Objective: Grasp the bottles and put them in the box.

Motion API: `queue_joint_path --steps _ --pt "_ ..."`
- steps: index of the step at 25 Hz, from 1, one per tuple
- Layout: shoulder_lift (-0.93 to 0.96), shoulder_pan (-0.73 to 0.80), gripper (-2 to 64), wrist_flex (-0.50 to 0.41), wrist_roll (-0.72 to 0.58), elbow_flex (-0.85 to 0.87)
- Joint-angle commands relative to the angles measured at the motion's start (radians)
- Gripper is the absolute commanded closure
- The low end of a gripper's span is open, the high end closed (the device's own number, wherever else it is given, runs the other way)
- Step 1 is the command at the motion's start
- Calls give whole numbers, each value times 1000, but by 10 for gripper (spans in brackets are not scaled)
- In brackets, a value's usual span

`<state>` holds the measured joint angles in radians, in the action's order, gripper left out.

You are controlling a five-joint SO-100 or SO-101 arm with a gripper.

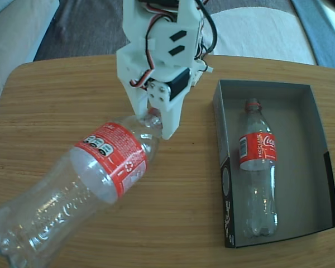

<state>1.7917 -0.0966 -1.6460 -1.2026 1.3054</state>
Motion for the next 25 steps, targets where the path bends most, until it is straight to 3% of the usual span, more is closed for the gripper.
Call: queue_joint_path --steps 1,15,25 --pt "51 49 618 -67 8 -61" --pt "34 383 617 -61 11 -63" --pt "31 617 617 -60 11 -221"
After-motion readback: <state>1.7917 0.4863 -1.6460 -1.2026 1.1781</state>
